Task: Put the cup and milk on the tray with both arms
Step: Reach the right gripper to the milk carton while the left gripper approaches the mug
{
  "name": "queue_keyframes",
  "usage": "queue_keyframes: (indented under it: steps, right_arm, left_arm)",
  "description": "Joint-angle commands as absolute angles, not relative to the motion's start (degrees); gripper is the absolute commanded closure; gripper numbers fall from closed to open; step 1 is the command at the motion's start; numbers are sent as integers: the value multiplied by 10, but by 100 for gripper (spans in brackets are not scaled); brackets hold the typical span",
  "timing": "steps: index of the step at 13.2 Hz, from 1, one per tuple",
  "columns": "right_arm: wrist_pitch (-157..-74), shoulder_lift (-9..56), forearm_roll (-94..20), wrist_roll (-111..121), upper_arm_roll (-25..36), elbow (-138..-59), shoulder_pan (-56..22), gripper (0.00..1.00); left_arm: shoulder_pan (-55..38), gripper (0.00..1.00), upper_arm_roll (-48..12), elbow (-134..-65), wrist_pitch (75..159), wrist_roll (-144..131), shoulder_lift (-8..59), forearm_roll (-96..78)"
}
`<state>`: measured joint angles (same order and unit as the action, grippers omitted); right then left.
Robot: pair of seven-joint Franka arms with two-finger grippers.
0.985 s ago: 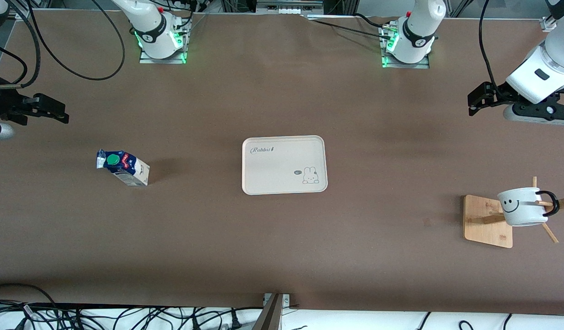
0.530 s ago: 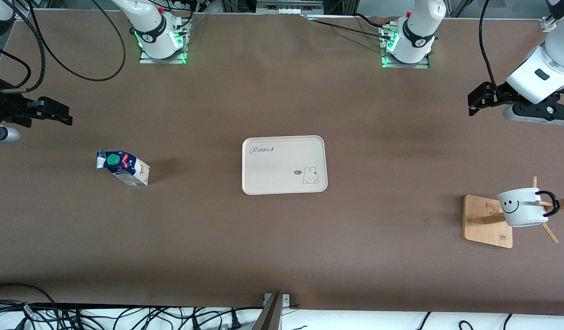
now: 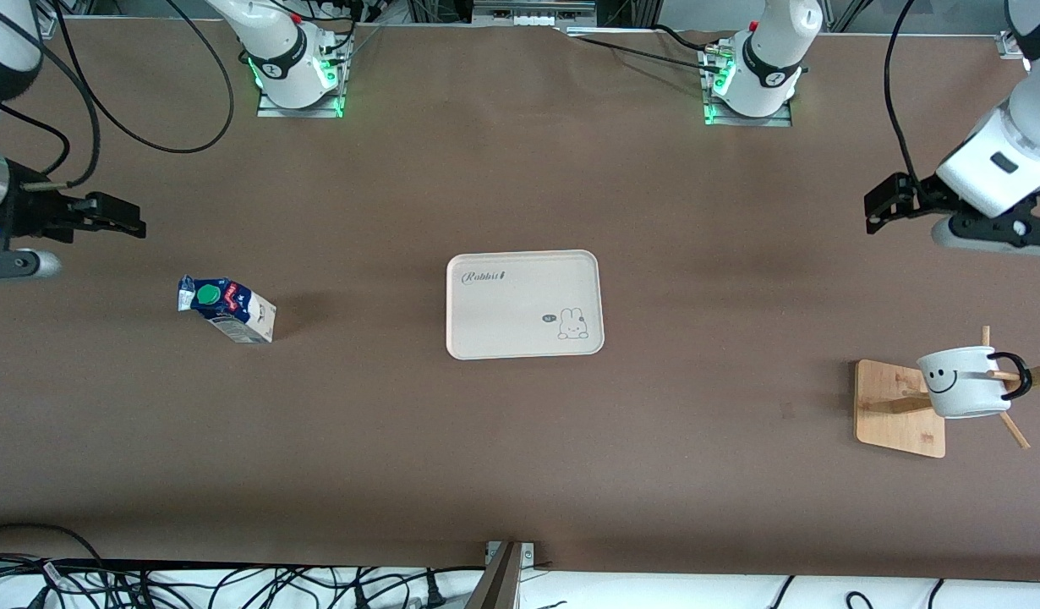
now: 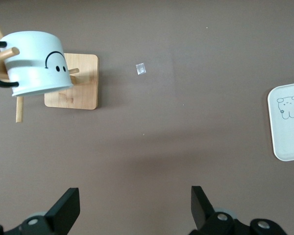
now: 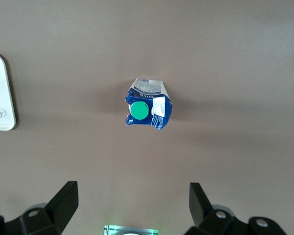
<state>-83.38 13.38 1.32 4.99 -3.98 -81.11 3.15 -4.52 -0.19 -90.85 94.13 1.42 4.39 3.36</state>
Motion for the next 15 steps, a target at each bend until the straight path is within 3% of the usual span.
queue_keyframes:
  steps: [1, 7, 11, 15]
  right_arm:
    - [-844, 165, 19, 130, -40, -809, 35, 0]
    - [-870, 220, 28, 454, -35, -807, 39, 0]
    - [-868, 261, 47, 609, -35, -807, 38, 0]
    - [-866, 291, 47, 671, -36, -808, 33, 0]
  left_arm:
    - [-42, 0, -4, -853, 927, 7, 101, 27]
    - [-25, 0, -1, -909, 961, -115, 91, 33]
    - [-5, 0, -2, -1066, 1139, -115, 5, 33]
    - [23, 0, -4, -1177, 1298, -116, -40, 33]
